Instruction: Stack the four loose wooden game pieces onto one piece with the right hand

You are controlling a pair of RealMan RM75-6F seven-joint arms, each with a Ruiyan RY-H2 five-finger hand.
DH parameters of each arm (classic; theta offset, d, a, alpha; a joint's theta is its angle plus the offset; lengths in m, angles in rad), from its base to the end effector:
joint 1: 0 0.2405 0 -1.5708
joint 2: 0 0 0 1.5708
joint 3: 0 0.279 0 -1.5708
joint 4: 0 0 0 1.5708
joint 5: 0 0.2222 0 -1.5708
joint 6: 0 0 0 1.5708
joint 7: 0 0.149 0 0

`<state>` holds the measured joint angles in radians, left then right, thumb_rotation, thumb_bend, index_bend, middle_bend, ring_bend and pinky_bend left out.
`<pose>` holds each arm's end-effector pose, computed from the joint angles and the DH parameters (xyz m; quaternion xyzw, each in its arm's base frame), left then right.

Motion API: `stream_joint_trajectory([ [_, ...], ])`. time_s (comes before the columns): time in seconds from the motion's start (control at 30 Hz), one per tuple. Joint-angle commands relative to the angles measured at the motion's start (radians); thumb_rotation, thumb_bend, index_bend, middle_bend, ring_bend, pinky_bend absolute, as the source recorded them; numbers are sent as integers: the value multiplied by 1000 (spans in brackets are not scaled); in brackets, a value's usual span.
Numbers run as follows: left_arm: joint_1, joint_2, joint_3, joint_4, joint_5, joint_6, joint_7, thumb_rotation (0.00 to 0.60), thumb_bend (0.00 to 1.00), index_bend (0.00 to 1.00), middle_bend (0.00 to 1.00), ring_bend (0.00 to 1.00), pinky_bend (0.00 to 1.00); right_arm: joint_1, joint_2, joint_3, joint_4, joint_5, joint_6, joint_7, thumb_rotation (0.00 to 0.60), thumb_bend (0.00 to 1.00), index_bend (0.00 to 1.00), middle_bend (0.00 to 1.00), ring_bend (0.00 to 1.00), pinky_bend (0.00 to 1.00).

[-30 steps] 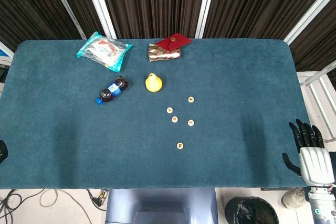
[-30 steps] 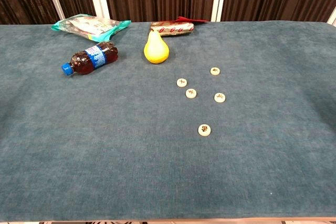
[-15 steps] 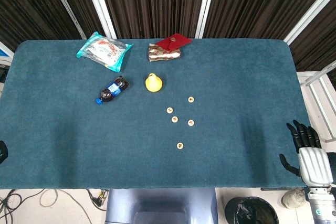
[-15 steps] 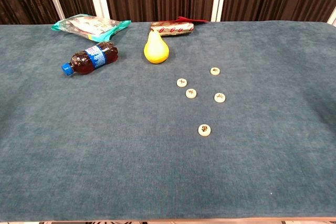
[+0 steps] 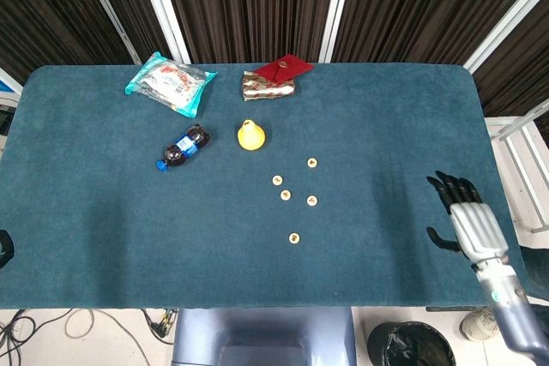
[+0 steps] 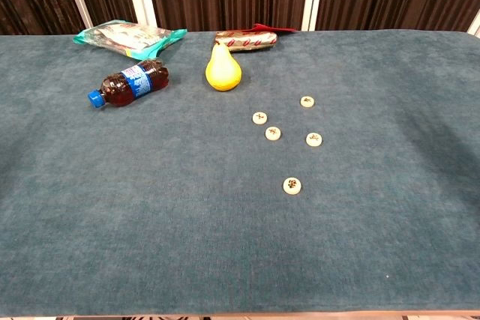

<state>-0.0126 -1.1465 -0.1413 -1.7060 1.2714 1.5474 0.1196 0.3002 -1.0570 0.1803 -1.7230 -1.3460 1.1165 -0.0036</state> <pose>-0.3493 0.1777 0.1719 -0.4807 -0.4201 -0.3628 0.6788 -0.2895 -0.2782 0.1437 0.6354 -0.4409 0.3769 0.5098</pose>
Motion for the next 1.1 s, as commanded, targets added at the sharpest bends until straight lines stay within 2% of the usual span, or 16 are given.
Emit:
stream_joint_trajectory([
  [0.03,1,2,-3,1,-1,2,2,600,613,70,0,0,0,140,-2,74,14,159,-162,-43,600,397,112,0,0,0],
  [0.33,0,3,-5,1,-3,1,-3,600,613,70,0,0,0,328,-186,107,163,405,-252,-263,600,397,145,0,0,0],
  [0.47,1,4,-7,1,-9,-1,-7,600,613,70,0,0,0,419,-297,113,264,526,-274,-360,600,397,166,0,0,0],
  [0.6,1,6,-7,1,-12,-5,-11,600,613,70,0,0,0,481,-399,114,376,601,-276,-411,600,397,197,0,0,0],
  [0.8,2,9,-9,-1,-18,-6,-20,600,613,70,0,0,0,544,-533,126,548,659,-305,-411,600,397,241,0,0,0],
  [1.1,-1,11,-12,1,-25,-14,-25,600,613,70,0,0,0,592,-664,139,725,670,-332,-379,600,398,321,0,0,0],
])
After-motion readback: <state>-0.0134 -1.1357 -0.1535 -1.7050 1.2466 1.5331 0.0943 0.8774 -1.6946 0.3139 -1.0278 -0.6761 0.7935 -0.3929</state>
